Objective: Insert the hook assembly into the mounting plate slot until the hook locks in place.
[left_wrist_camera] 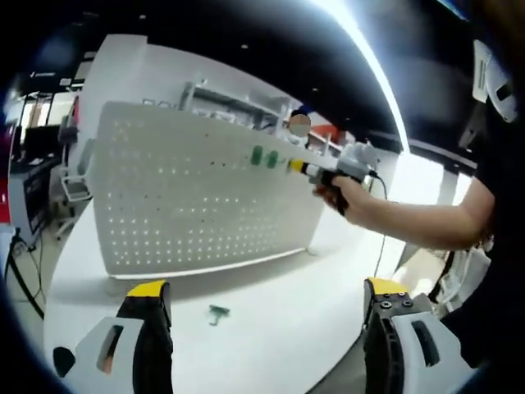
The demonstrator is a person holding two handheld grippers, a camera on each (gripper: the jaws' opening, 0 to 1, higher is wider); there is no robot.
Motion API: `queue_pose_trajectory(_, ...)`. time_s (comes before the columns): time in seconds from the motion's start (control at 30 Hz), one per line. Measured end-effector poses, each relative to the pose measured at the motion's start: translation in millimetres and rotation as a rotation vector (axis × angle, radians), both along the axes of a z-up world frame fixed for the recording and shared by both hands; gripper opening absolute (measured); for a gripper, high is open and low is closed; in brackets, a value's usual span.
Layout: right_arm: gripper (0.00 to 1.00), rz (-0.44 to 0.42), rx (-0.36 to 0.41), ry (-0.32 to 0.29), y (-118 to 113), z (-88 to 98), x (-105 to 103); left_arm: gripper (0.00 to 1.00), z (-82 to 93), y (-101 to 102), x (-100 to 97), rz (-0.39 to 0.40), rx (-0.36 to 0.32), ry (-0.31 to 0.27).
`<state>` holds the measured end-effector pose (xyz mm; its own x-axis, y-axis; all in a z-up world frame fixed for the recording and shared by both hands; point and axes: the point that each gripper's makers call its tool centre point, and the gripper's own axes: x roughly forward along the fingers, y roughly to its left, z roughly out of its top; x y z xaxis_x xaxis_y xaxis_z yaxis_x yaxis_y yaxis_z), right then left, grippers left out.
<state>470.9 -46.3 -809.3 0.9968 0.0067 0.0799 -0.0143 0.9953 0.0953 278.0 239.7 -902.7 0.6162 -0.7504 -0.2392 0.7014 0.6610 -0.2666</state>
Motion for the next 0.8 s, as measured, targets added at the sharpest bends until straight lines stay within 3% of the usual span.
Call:
queue_pose_trajectory(0.27, 0.0, -0.037, 0.003, -0.014, -15, 8.6, 10, 0.98, -2.2, 2, 1.4, 0.008, -0.001, 0.007)
queue_pose_trajectory(0.8, 0.0, -0.039, 0.062, -0.008, -18, 6.4, 21, 0.97, -2.1, 4, 6.5, 0.013, 0.007, 0.015)
